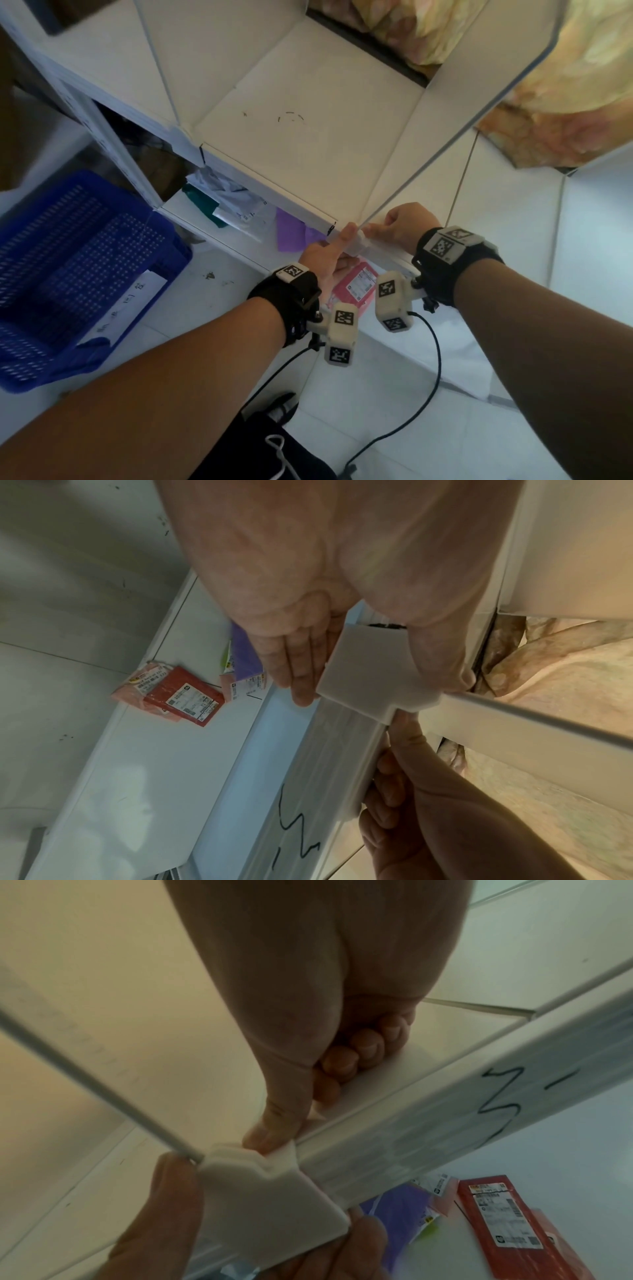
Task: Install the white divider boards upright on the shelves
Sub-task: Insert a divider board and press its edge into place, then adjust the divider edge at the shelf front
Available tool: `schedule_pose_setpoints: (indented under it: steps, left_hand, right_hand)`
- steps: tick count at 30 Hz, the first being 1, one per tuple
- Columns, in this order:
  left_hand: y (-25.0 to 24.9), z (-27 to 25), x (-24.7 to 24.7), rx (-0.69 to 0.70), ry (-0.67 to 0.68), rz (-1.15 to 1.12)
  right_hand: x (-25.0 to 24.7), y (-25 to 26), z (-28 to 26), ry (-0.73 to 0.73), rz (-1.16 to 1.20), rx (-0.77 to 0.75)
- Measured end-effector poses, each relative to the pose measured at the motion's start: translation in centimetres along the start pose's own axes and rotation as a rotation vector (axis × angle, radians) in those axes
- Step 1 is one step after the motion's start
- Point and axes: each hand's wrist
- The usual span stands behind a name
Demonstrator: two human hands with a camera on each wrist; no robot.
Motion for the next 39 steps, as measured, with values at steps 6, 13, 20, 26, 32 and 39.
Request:
schedule_pose_setpoints:
  steps: [6, 13, 20, 26, 32, 39]
  left_hand:
    - [0.1, 0.4, -0.3, 0.003, 0.011, 0.009]
    - [0.1, 0.7, -0.4, -0.012, 0.026, 0.025]
    - [0.6, 0.0, -0.1, -0.031, -0.006, 0.071]
    - [-1.0, -3.0, 1.2, -0.131, 0.041, 0.258]
    - [-1.7, -5.7, 2.5, -0.178, 0.045, 0.449]
    - [-0.5, -8.0, 6.2, -0.189, 0.147, 0.599]
  right_hand:
    - [0.1, -0.1, 0.1, -0.014, 0.011, 0.007]
    - [0.0, 0.1, 0.1, 0.001, -0.021, 0.008]
    - [0.7, -0.4, -1.1, -0.02, 0.047, -0.045]
    - [-0.5, -0.9, -3.1, -0.04, 0.04, -0.163]
    - [-0.9, -3.7, -6.5, 0.047, 0.188, -0.109]
    - [-1.2, -7.9, -12.6, 0.12, 0.21, 0.043]
Point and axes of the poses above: each hand's wrist, its own z-axis towards the middle knuckle, its own x-axis out of the palm, y = z × x, and after that the axes turned 4 degrees about x, right-handed
